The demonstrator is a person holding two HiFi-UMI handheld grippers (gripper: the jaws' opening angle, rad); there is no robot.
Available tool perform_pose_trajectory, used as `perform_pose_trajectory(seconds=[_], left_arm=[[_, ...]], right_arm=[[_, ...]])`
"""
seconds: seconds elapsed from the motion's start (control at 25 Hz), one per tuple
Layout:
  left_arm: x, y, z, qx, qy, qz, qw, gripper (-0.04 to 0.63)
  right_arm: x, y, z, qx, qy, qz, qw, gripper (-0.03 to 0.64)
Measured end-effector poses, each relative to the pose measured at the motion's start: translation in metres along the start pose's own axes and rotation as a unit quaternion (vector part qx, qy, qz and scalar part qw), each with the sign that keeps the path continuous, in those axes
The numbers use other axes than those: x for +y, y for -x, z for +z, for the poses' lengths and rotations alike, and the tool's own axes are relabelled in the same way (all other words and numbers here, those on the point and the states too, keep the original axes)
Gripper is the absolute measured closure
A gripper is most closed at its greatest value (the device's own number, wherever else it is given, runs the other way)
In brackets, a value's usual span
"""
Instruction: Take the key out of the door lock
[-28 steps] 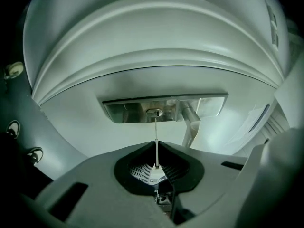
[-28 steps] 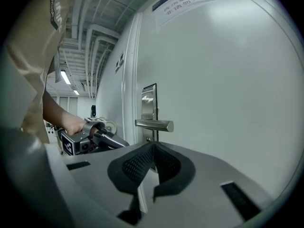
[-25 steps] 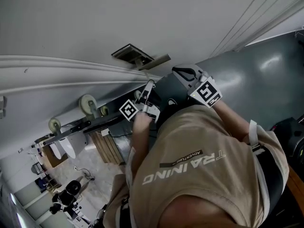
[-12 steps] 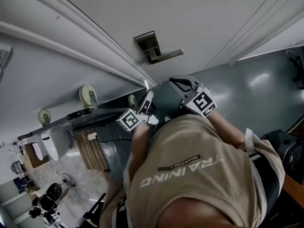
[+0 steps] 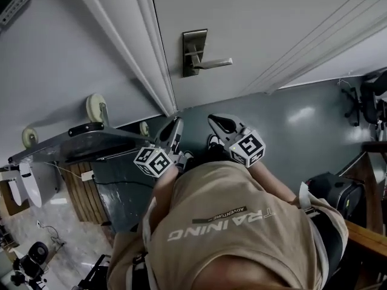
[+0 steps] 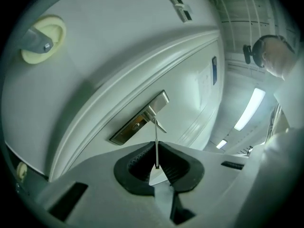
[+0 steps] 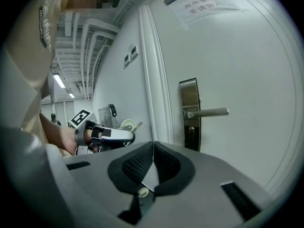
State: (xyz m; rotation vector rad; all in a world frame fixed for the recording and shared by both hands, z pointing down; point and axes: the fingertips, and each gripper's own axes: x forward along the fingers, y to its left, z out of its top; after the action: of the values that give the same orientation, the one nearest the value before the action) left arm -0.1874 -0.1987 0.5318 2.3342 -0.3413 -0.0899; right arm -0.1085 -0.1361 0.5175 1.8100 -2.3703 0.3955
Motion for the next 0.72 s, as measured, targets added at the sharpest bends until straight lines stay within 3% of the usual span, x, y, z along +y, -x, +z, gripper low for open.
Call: perform_pose_trajectory(seconds=[0.16, 0.4, 0.56, 0.72], left_arm=[[-0.010, -0.001, -0.009, 0.014, -0.076, 0.016, 0.9969, 0.572], [-0.028, -0.019, -0.020, 0.043, -0.183, 0.034, 0.9816, 0.572], [-0.048, -0.031, -0.016, 0.048, -0.258, 0.064, 0.9628, 0.572], [-0.072, -0.049, -0.013, 0.065, -0.337, 0.063, 0.9371, 0.572]], right_arm=[[-0.007, 0.020, 0.000, 0.007, 0.003, -0.022, 1.000, 0.603], [-0.023, 0.045, -0.001, 0.003, 0.008, -0.028, 1.000, 0.602], [-0.040, 0.071, 0.007, -0.005, 0.018, -0.025, 1.000, 0.601], [-0.068, 0.089, 0.000, -0.005, 0.017, -0.032, 0.999, 0.601]])
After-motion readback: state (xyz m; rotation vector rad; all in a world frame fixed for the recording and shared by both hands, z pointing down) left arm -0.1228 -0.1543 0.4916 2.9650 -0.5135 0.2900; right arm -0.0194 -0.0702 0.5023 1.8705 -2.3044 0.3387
